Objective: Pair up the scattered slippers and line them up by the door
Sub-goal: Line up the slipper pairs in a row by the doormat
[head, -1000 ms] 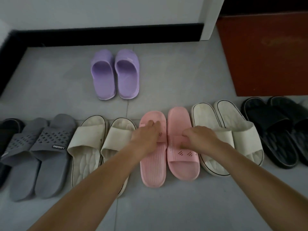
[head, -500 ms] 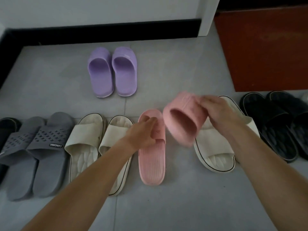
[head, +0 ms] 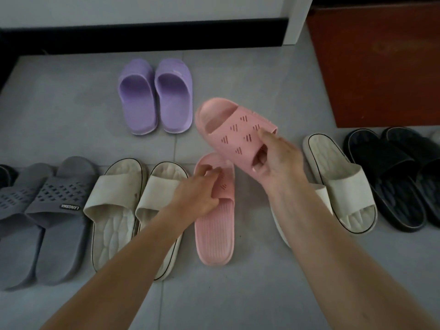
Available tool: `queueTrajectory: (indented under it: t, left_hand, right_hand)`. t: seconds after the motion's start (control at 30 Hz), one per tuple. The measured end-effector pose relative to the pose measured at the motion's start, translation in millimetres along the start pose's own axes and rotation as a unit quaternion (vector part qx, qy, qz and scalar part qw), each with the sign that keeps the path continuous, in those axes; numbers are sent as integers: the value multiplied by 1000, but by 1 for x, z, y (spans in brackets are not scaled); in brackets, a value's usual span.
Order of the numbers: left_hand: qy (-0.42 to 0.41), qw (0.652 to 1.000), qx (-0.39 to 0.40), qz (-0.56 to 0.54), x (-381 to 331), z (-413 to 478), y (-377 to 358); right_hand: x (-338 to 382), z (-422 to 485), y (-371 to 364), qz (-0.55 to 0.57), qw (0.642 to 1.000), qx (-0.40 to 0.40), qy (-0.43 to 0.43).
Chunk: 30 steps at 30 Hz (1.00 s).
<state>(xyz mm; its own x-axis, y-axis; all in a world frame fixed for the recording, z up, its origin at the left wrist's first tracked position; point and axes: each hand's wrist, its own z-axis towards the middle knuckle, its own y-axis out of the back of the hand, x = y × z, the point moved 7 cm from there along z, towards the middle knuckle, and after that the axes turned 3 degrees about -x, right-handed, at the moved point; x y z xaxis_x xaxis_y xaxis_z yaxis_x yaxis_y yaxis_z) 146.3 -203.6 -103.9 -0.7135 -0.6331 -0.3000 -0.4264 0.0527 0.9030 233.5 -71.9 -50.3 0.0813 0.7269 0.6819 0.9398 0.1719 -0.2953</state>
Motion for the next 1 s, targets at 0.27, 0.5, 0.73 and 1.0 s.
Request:
queueTrajectory:
  t: [0.27,0.5,0.73,1.0]
  left_hand:
    - [77,912,-158,-370,-2,-15,43]
    - [25,910,-104,-402,-19,-18,27]
    - [-39,994,-86,-59,-6,-24,2]
    - [-55,988,-143,-1,-14,-24,6]
  right_hand:
    - [-22,-24,-25,108,989,70,-74]
    - [-33,-35,10,110,989,51,-79]
    - [-67,-33,59,143,987,-31,-71]
    - [-76,-12,75,172,979,-111,-12]
